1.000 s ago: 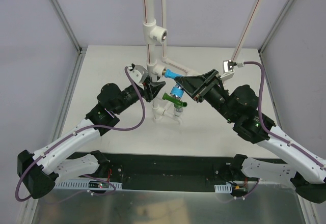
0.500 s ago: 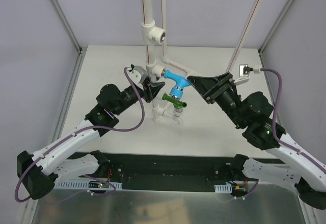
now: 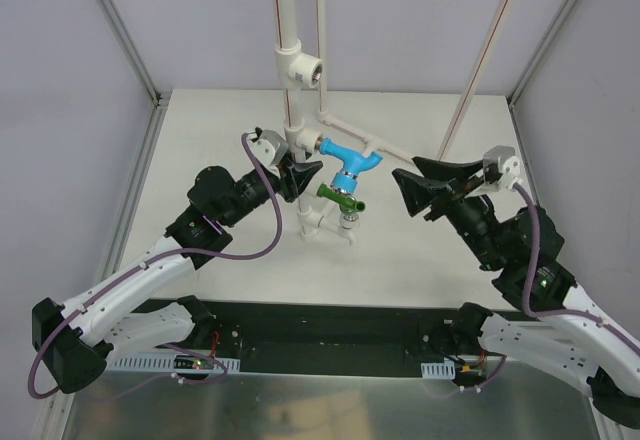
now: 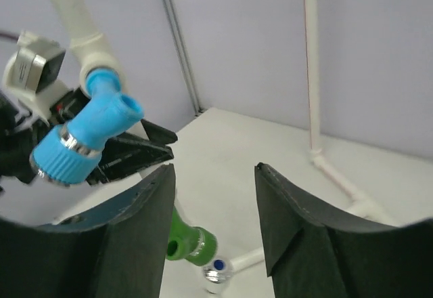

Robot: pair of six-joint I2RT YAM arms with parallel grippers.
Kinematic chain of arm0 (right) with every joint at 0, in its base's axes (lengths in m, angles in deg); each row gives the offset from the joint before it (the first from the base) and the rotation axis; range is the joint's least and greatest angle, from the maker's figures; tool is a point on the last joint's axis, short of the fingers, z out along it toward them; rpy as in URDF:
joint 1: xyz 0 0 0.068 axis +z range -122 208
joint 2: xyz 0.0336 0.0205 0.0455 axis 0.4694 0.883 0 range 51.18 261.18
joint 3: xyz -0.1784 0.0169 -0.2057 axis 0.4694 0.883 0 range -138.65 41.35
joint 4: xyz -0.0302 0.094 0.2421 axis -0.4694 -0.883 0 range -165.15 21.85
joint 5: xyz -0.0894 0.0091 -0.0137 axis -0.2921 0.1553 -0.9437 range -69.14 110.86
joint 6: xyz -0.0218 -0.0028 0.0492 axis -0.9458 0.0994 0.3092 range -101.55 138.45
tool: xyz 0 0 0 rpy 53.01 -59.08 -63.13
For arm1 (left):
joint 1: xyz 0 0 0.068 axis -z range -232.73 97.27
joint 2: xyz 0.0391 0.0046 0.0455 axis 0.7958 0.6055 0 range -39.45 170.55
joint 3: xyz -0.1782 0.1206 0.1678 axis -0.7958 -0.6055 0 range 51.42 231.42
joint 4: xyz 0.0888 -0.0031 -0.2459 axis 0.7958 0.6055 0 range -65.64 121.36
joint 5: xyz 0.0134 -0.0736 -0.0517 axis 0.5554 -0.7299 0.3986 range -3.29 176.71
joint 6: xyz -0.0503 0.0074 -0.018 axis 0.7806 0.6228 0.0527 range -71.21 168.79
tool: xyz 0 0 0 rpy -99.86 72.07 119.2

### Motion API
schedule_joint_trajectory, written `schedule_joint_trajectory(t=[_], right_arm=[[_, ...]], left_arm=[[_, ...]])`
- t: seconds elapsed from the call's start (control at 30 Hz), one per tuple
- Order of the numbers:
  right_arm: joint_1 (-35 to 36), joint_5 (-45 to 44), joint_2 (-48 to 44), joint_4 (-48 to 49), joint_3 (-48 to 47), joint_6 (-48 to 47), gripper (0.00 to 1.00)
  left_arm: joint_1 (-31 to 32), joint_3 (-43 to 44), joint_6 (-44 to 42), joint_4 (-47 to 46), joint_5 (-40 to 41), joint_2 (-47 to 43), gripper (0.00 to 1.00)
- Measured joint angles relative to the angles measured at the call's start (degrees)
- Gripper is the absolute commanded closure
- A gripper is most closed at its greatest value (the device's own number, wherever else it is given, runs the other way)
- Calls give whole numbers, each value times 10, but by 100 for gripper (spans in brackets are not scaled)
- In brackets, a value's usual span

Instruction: Install the water faucets

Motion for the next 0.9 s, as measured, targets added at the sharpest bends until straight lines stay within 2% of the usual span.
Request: schedule_joint_trajectory(t=[0.13,0.27,0.43,0.63,0.9], right_arm=[[0,94,-12,9,1,-196,39],[0,217,-27,9,3,-384,41],[0,319,-20,17,4,-557,42],[0,365,24,10,-16,-679,41],[0,374,73,-28,-61,-763,41]], left_arm=[[0,0,0,2,0,-2,100],[0,0,0,4,0,-2,100],[0,0,0,4,-4,-2,100],[-1,0,0,4,-4,-2,100],[-1,-3,0,3,-4,-5,100]])
